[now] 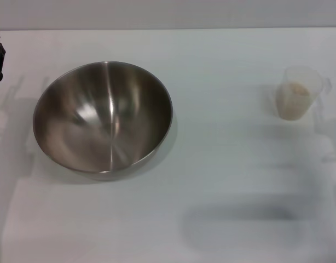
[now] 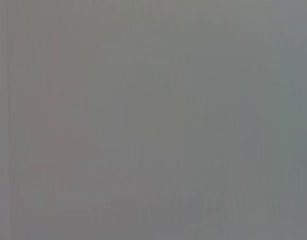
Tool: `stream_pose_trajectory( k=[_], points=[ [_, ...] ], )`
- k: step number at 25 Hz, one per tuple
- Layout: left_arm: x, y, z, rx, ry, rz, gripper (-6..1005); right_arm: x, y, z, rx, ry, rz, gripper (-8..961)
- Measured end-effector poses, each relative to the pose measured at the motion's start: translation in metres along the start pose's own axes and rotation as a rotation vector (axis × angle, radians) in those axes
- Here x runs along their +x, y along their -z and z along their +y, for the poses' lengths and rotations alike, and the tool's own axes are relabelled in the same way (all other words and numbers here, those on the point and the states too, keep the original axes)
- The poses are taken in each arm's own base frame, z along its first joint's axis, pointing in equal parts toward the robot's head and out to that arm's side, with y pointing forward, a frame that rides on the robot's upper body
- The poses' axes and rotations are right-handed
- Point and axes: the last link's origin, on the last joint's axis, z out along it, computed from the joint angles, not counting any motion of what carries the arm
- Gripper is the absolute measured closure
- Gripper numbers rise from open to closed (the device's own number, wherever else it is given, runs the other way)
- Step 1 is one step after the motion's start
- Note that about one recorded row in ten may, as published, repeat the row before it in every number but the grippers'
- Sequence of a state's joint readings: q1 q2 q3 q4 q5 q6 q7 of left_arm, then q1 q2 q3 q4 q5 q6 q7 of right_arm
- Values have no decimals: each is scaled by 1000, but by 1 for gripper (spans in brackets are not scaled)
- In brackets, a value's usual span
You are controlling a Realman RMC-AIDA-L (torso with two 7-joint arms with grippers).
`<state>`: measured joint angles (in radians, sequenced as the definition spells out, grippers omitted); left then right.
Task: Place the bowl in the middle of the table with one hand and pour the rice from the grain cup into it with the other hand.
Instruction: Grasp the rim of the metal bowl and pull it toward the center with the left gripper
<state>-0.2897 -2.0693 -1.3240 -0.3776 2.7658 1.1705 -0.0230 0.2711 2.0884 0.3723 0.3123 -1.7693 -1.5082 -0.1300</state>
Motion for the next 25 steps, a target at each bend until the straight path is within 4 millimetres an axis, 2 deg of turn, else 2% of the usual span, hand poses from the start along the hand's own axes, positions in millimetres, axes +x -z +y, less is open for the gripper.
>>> stream_pose_trajectory(
  k=[25],
  points=[
    [3,-9,-1,8,2,6,442,0,-15,3,-18,3,1,484]
  ],
)
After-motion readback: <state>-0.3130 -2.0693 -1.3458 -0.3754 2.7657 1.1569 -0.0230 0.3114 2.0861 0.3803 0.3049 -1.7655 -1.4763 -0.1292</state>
